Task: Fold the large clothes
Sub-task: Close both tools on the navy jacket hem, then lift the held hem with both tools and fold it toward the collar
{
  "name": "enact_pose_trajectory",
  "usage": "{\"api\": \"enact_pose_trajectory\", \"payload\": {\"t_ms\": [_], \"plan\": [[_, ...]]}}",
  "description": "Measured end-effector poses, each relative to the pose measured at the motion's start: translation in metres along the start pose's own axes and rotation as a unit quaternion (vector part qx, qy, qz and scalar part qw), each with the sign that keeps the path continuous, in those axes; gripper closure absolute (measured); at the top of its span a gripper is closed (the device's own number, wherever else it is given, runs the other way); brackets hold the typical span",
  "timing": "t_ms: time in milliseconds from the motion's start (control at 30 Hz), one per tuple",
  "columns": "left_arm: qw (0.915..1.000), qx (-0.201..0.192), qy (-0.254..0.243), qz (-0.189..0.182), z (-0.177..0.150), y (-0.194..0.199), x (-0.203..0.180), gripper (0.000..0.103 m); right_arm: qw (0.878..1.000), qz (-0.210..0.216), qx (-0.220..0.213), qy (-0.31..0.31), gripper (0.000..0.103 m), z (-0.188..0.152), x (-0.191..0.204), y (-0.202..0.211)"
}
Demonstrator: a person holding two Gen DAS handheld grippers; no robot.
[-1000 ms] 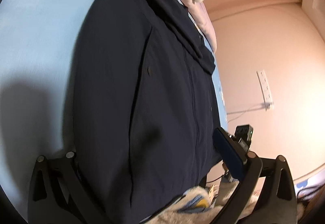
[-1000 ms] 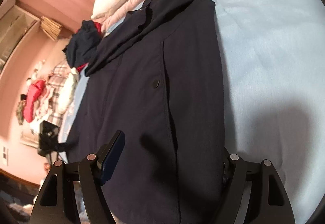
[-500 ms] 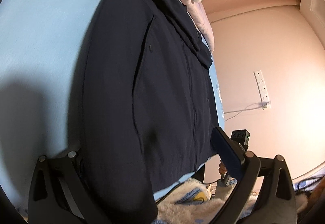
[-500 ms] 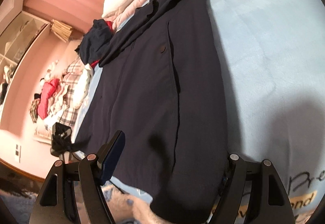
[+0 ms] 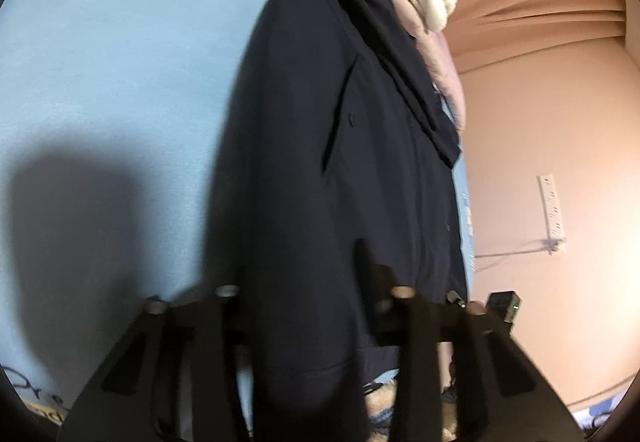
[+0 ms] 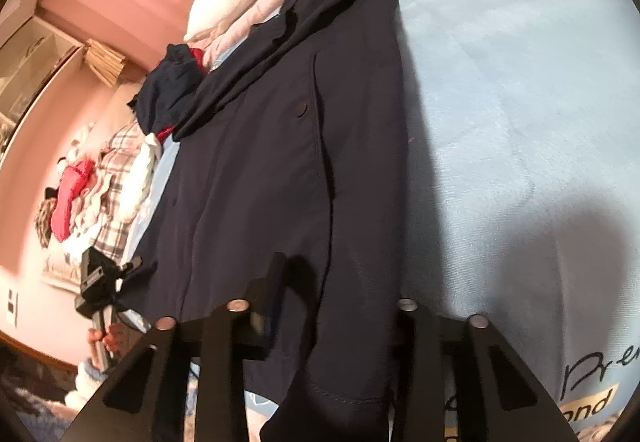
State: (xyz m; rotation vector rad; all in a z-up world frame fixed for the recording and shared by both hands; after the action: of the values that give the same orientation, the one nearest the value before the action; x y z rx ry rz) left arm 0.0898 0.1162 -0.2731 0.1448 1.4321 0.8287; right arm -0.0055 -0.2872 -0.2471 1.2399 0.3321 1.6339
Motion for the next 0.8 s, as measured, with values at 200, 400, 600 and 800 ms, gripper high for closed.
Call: {"api": "enact_pose_trajectory", "payload": {"t_ms": [200,400,600,800], "plan": [[0.9993,-0.027,-0.025,-0.011,0.011,0.01,-0.025,0.084,1.0,0.017,-0.022,0.015,0.091,0.015,0.024,0.01],[0.9975,-0.032,-0.05,-0.039,0.019,0.014,-0.054,0.086,0.995,0.086,-0.045,-0.003,0.094,0.037,0.046,0.025],[0.993,-0.05,-0.093,-0.054,0.017,0.025,-0.077,0.091,0.99,0.115,-0.08,0.007,0.095,0.043,0.066,0.04],[0.9894,-0.084,-0.101,-0.061,0.021,0.036,-0.085,0.094,0.985,0.127,-0.111,0.024,0.096,0.044,0.08,0.055]]}}
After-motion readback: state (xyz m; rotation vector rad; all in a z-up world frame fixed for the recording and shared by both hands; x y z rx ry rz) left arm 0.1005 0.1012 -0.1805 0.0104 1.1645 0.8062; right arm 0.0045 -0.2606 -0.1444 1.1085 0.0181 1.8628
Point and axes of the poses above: each gripper's, at about its wrist camera, not at the fingertips, and y roughly against the way its jaws point, x to its left, z to its top, the point moved 10 cm from there along -y, roughly the way its jaws point, and after that the axes turned 5 degrees about -z, right-handed, at the moved point
